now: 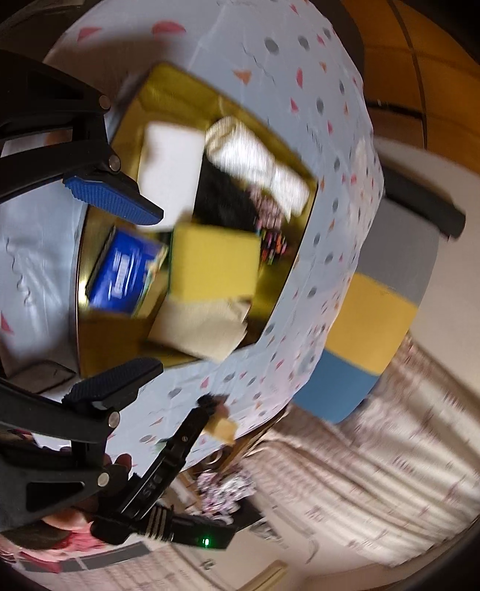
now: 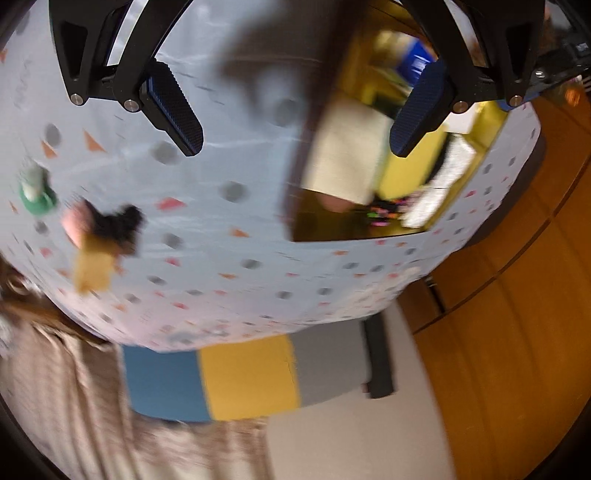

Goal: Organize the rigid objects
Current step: 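Move the right gripper to the green-lidded white jar and grasp it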

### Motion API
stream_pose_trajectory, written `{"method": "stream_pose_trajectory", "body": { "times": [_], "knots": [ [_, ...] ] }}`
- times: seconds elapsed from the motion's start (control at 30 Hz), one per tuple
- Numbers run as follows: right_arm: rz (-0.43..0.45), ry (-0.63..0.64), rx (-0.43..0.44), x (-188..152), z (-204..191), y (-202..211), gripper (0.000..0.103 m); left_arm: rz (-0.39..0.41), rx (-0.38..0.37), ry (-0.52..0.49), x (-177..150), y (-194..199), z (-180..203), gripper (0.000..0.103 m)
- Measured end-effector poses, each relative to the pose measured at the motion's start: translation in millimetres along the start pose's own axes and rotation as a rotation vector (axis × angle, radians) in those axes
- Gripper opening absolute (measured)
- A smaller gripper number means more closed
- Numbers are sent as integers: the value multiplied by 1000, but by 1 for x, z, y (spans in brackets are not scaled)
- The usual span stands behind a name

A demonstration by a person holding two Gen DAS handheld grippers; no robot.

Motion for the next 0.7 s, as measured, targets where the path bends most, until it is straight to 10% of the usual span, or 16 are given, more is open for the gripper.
{"method": "stream_pose_trajectory", "body": {
  "times": [0.37,0.7],
  "knots": [
    [-84,-233,-248,-68,154,19,99,-142,-62,-207,-26,-45,88,75],
    [-53,-403,-453,-53,288,13,97,-198,-56,-247,-34,-74,126,75]
  ]
}}
Point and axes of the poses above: each gripper's, at about its wrist camera, not at the fingertips, and y roughly against the way its jaws point, z to its right, x to its top, the point moved 1 cm from there along -y, roughly the way its jaws point, and after that the axes turned 11 degrees about y, right-handed, at the moved point
